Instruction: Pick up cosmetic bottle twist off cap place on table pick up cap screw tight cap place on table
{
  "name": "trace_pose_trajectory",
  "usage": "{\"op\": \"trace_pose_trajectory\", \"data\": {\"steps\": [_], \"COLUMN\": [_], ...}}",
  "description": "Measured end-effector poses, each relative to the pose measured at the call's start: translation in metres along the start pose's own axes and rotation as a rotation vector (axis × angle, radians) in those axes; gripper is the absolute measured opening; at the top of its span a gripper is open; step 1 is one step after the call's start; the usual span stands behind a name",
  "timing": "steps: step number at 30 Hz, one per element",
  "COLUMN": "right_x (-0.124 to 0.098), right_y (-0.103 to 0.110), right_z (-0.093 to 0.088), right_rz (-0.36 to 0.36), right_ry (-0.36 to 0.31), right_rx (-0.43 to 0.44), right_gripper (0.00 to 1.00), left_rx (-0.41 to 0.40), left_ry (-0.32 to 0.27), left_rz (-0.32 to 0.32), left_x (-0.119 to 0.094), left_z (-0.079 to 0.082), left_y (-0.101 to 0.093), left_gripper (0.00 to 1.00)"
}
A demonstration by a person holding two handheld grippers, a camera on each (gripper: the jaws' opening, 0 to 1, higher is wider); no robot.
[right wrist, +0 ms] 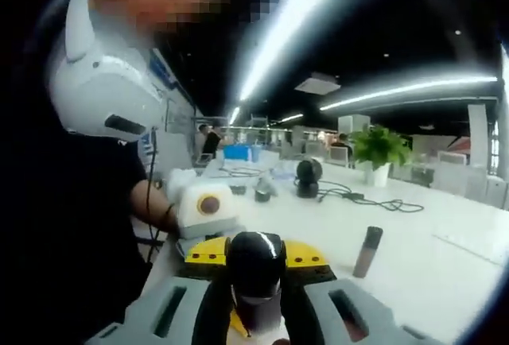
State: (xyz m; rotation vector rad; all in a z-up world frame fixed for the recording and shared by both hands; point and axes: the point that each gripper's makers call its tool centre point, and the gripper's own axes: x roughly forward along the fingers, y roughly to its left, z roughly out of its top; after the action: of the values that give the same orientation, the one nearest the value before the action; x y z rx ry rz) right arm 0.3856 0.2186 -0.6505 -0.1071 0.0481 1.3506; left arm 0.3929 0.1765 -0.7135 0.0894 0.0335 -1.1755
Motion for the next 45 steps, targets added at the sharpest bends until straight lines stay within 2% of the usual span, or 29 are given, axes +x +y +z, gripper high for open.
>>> {"op": "trace_pose_trajectory", "data": {"steps": [7, 15, 22, 26, 30, 35, 45], "right_x": [-0.005, -0.003, -0.003, -0.007, -0.005, -0.005, -0.005], "right_y": [0.000, -0.002, 0.004, 0.011, 0.010, 0.013, 0.014], "right_z": [-0.001, -0.002, -0.003, -0.003, -0.003, -0.003, 0.000], "right_rz": [0.118, 0.255, 0.393, 0.506, 0.569, 0.608, 0.603], "right_ry": [-0.019, -0.007, 0.020, 0.022, 0.017, 0.010, -0.008], "right_rx": [-0.019, 0.011, 0.006, -0.004, 0.009, 0.004, 0.004], "right_gripper": [0.17, 0.17, 0.17, 0.17, 0.17, 0.17, 0.17], "left_rx": [0.012, -0.015, -0.011, 0.006, 0.009, 0.000, 0.027], "left_ry": [-0.002, 0.001, -0.005, -0.009, -0.006, -0.002, -0.002], "left_rz": [0.001, -0.007, -0.030, -0.046, -0.049, -0.049, -0.041], "left_x": [0.001, 0.002, 0.005, 0.004, 0.003, 0.003, 0.005], "left_z": [0.001, 0.000, 0.001, 0.001, 0.001, 0.000, 0.000], "left_y": [-0.001, 0.001, 0.000, -0.004, -0.004, -0.004, -0.005], "left_gripper": [0.11, 0.11, 0.12, 0.12, 0.12, 0.12, 0.12]}}
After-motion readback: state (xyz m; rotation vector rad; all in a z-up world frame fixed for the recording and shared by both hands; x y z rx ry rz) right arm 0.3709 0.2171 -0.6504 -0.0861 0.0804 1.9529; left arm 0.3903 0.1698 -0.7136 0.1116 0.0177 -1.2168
